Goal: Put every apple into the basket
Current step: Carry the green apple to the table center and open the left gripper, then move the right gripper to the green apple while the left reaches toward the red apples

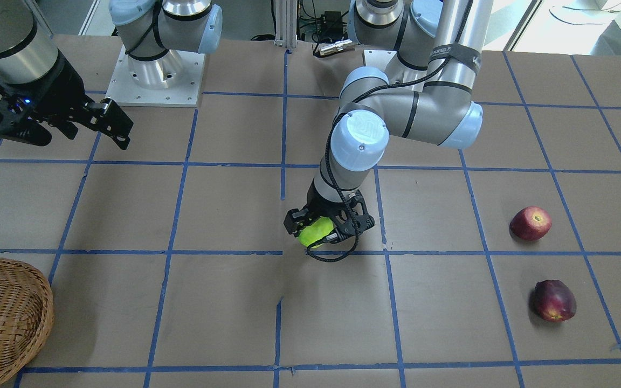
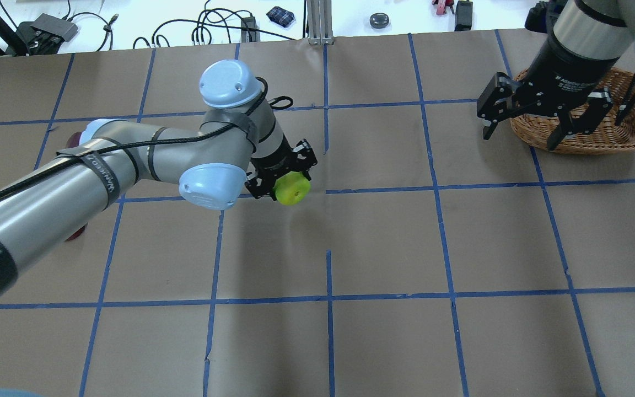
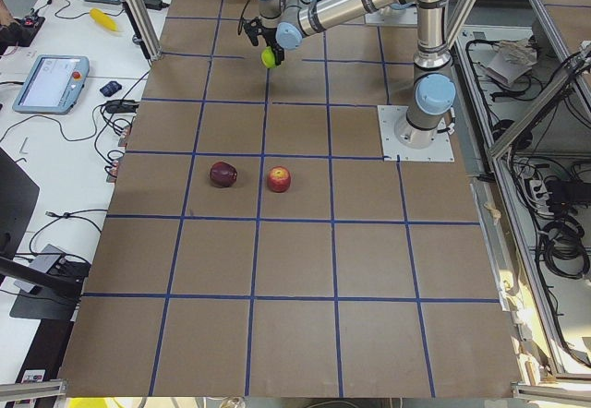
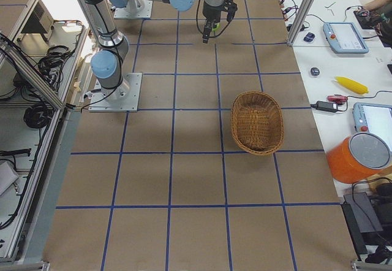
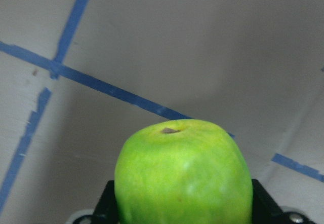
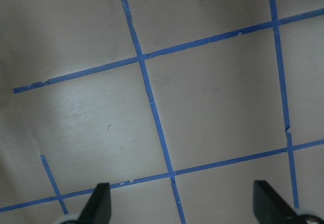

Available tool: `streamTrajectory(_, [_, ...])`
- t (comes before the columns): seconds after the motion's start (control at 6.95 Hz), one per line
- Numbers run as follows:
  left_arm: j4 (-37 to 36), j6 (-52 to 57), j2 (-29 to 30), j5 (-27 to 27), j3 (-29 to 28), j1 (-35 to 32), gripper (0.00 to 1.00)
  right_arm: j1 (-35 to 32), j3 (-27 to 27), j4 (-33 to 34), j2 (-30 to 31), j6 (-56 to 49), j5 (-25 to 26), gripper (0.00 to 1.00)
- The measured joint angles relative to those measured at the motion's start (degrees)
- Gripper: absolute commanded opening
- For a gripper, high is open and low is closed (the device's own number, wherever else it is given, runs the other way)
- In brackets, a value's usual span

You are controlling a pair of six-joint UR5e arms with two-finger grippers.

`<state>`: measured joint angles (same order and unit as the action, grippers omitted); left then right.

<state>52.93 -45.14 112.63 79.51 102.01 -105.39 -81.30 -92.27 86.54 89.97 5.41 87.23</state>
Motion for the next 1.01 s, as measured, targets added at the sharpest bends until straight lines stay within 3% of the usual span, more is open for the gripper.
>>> streamTrajectory(0.14, [-2.3,-3.0,2.1,-1.2,-0.7,-1.6,0.99,0.9,-0.3,0.1,-0.3,0.1,0.0,1.0])
streamTrajectory(0.43, [-3.6,-3.4,4.0,-1.5,-1.1,-2.3,1.0,1.4,-1.0,0.1,-2.3,0.4,-0.3,1.0])
streamTrajectory(0.72, [-2.2,2.5,1.3,-0.7,-1.4,-0.2,1.0,0.7,-1.3,3.8,-4.7,0.2,-0.7,1.0])
streamTrajectory(1.01, [8.3,19.8,-5.5,4.6,-1.2,7.4,1.0,-5.0,-1.4,10.8,-8.0,-0.1,-0.8,1.0])
